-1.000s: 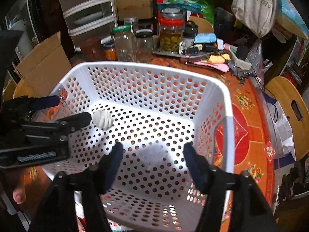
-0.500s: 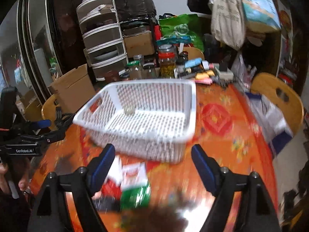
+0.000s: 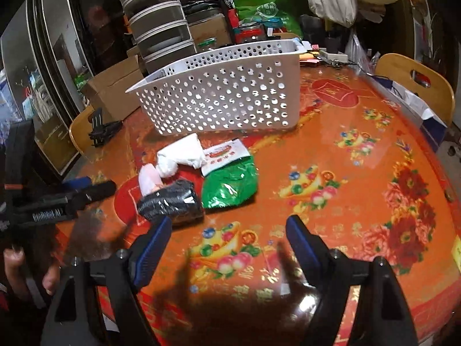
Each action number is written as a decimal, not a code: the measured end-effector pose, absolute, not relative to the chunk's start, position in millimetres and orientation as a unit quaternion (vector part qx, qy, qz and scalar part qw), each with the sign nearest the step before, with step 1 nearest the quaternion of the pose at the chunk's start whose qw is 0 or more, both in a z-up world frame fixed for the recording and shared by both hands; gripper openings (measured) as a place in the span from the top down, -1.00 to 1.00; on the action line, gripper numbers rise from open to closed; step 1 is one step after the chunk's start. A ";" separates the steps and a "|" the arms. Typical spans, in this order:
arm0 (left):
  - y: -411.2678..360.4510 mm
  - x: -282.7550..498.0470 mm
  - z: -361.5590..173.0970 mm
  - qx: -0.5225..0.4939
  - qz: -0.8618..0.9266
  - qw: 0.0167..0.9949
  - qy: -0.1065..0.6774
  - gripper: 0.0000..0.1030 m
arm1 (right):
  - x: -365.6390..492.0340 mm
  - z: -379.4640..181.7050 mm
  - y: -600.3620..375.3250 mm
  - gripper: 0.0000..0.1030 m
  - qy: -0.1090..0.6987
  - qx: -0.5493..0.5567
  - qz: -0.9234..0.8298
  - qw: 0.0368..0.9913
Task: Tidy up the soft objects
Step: 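Grasp the pink rolled towel with the left tool while the right tool grasps the white printed packet, then lift the pink towel with the left tool while the right tool lifts the white packet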
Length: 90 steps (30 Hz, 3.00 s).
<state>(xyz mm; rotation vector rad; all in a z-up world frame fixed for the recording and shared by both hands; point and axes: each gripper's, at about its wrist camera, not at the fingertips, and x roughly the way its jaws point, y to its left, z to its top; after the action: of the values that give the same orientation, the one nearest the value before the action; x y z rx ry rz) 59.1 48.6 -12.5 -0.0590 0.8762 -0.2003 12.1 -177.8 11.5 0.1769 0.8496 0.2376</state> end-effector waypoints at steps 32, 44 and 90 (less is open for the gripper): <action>32.6 128.3 -40.7 -0.055 -0.104 0.883 0.454 -0.53 | 87.1 -21.1 -169.1 0.37 0.478 0.082 0.117 0.866; 29.1 129.4 -42.9 -0.063 -0.108 0.884 0.451 -0.50 | 83.6 -24.1 -175.3 0.84 0.476 0.089 0.123 0.866; 55.5 128.2 -45.3 -0.114 -0.139 0.879 0.441 0.34 | 168.7 -30.1 -152.9 0.72 0.516 0.131 0.178 0.828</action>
<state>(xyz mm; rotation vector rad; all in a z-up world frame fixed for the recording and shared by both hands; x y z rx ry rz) 128.2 55.5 -45.3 -0.2376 0.9185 -0.2907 168.7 -152.9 -30.1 0.2778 1.0950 0.3788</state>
